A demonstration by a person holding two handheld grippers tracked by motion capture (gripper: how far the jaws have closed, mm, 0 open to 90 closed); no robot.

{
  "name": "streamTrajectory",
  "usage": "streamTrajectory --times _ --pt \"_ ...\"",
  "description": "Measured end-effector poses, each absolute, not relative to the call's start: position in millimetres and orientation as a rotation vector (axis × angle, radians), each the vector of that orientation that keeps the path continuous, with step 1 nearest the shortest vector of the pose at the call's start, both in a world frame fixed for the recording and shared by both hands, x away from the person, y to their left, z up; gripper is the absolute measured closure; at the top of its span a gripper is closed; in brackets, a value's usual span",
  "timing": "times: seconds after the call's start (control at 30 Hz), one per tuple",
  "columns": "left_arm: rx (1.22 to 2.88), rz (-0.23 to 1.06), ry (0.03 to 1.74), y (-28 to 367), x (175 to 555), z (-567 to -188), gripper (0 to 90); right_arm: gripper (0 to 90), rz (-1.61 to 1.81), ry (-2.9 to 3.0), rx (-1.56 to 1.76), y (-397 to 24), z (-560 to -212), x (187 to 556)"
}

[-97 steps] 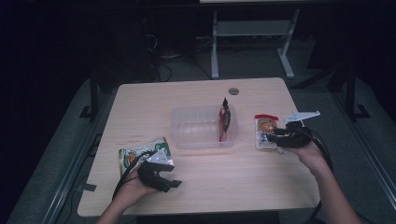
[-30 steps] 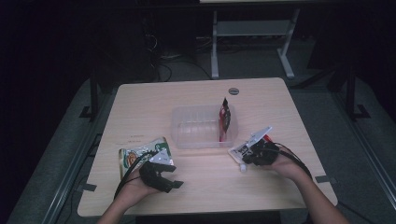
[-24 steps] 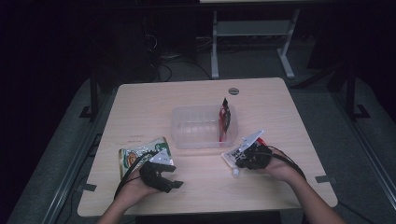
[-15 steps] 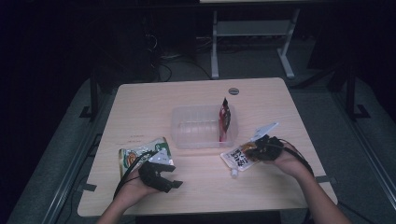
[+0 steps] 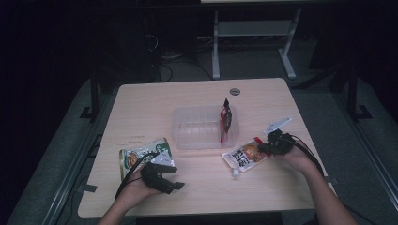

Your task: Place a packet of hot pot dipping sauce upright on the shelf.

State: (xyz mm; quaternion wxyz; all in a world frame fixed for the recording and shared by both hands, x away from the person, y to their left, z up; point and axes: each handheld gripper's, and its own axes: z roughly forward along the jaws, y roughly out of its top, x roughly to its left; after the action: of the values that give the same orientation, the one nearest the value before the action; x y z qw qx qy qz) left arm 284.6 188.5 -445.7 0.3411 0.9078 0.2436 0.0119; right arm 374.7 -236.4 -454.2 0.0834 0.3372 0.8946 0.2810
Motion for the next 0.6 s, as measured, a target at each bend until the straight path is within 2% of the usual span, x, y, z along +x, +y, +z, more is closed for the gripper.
streamTrajectory --times 0.6 --pt "2.363 0.03 0.633 188 284 -445 31.9 89.9 0.804 2.794 0.847 -212 -453 359"
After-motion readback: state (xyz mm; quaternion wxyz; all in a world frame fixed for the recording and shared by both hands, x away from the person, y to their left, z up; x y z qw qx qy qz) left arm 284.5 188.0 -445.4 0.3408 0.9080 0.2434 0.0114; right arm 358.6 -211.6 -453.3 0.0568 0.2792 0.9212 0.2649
